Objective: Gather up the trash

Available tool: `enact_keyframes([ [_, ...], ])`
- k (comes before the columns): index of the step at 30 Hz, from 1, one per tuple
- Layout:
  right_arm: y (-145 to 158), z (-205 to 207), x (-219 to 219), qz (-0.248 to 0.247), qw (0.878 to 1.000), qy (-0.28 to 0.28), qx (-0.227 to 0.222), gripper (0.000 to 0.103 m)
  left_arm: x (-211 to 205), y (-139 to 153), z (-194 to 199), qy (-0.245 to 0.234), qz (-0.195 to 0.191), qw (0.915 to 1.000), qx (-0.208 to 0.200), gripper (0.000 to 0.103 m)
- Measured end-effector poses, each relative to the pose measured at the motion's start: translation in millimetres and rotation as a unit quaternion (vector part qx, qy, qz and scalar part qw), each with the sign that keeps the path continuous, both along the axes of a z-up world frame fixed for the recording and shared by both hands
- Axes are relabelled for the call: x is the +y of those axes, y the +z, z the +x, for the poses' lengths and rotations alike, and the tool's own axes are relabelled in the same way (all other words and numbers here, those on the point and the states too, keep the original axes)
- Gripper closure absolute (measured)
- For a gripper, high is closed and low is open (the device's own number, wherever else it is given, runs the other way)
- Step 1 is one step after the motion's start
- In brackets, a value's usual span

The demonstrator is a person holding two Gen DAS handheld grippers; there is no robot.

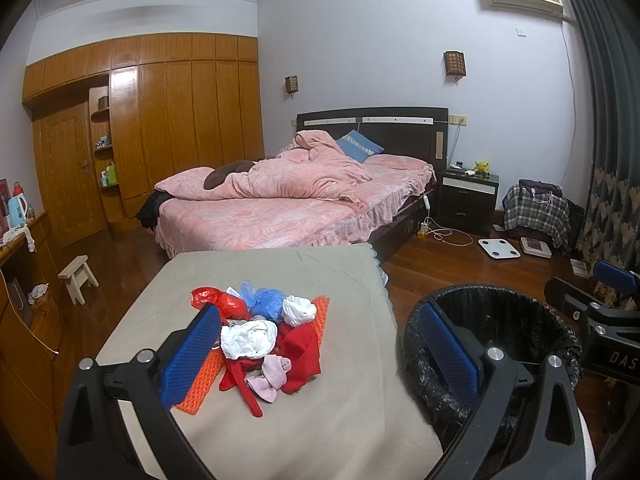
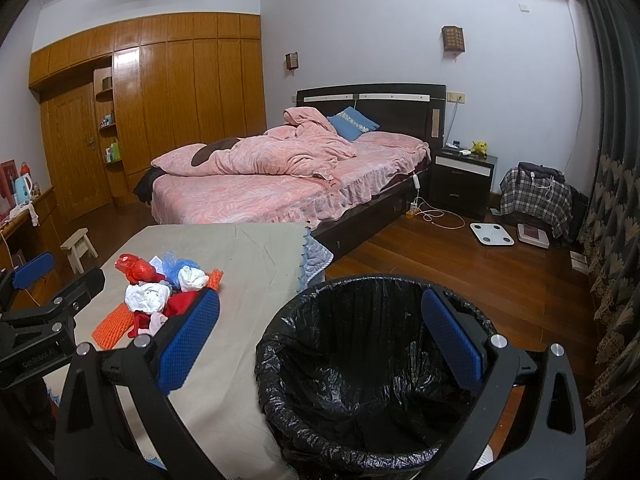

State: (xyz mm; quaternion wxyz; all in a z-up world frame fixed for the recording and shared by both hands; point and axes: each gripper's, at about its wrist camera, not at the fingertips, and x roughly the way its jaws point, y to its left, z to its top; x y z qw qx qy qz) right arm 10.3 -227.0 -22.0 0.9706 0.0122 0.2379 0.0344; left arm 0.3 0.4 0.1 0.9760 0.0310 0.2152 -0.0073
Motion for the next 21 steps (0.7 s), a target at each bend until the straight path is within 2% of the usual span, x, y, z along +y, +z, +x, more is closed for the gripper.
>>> enact_keyframes([
  [21,0.0,-0.1,-0.5,0.001,1.000,-0.001,0.000,0.005,-0.2,-0.1,0.2,0.000,0.000,1.0000,0.001,0.006],
])
